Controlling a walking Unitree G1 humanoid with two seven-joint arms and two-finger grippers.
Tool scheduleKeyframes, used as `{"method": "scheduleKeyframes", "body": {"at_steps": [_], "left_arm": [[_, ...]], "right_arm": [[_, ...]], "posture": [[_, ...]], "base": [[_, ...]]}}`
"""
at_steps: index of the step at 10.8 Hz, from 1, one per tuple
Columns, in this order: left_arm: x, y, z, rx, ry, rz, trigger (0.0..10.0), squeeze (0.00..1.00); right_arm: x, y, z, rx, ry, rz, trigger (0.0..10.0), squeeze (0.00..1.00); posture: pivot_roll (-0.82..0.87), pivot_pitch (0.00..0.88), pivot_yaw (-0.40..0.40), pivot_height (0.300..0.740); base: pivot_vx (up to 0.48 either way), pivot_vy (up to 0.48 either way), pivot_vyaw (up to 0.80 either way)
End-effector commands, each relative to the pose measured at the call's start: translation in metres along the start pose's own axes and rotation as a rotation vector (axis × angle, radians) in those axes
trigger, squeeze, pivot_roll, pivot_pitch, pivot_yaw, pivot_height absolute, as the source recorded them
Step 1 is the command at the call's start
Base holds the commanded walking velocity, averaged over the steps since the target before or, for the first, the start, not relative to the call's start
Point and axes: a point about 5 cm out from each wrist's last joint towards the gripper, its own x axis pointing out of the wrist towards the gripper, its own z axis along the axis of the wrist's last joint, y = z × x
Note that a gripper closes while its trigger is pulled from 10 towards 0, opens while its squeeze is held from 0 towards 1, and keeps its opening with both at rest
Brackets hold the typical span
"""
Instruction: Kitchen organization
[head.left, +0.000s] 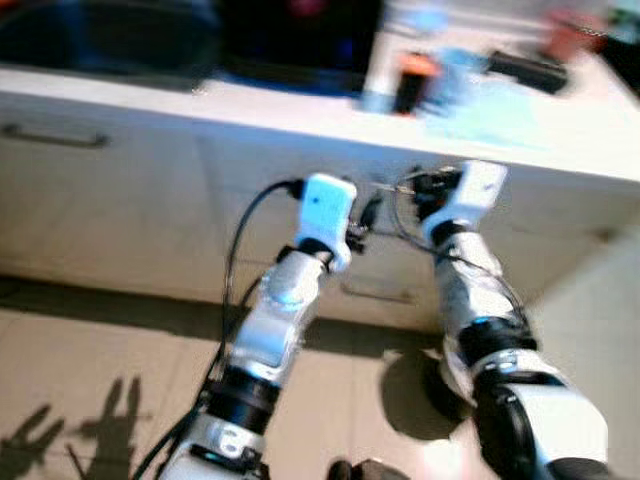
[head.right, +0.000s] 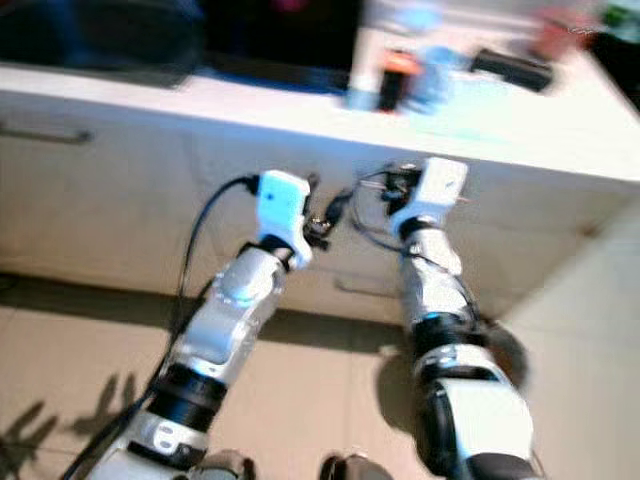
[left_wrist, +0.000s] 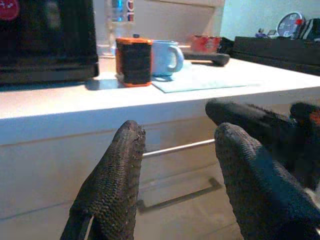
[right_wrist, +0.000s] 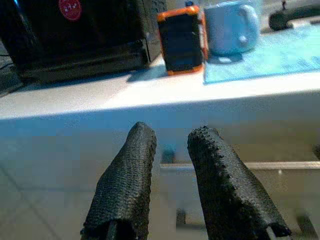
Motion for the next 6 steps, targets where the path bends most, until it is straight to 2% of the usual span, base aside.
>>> {"method": "scheduleKeyframes", "body": {"at_steps": [1, 2, 3, 5, 6], "left_arm": [[-0.001, 0.000, 0.000, -0.001, -0.003, -0.001, 10.0, 0.00], [-0.002, 0.004, -0.010, 0.006, 0.036, 0.006, 10.0, 0.00], [-0.007, 0.016, -0.024, 0.005, 0.077, 0.045, 10.0, 0.00], [-0.015, 0.030, -0.043, 0.025, 0.144, 0.096, 10.0, 0.00], [-0.017, 0.033, -0.047, 0.029, 0.157, 0.110, 10.0, 0.00]], "right_arm": [[0.002, 0.000, 0.003, 0.001, -0.002, 0.001, 10.0, 0.00], [0.001, -0.003, 0.001, -0.005, 0.008, -0.005, 10.0, 0.00], [-0.002, -0.008, -0.002, -0.023, 0.024, -0.017, 10.0, 0.00], [-0.006, -0.017, -0.008, -0.040, 0.050, -0.045, 10.0, 0.00], [-0.008, -0.019, -0.010, -0.052, 0.060, -0.049, 10.0, 0.00]], "posture": [[0.08, 0.116, -0.069, 0.740], [0.08, 0.112, -0.071, 0.740], [0.08, 0.111, -0.071, 0.740], [0.07, 0.109, -0.072, 0.740], [0.07, 0.109, -0.073, 0.740]], "base": [[0.000, 0.000, 0.00], [0.000, 0.000, 0.00], [0.000, 0.000, 0.00], [0.000, 0.000, 0.00], [0.000, 0.000, 0.00]]}}
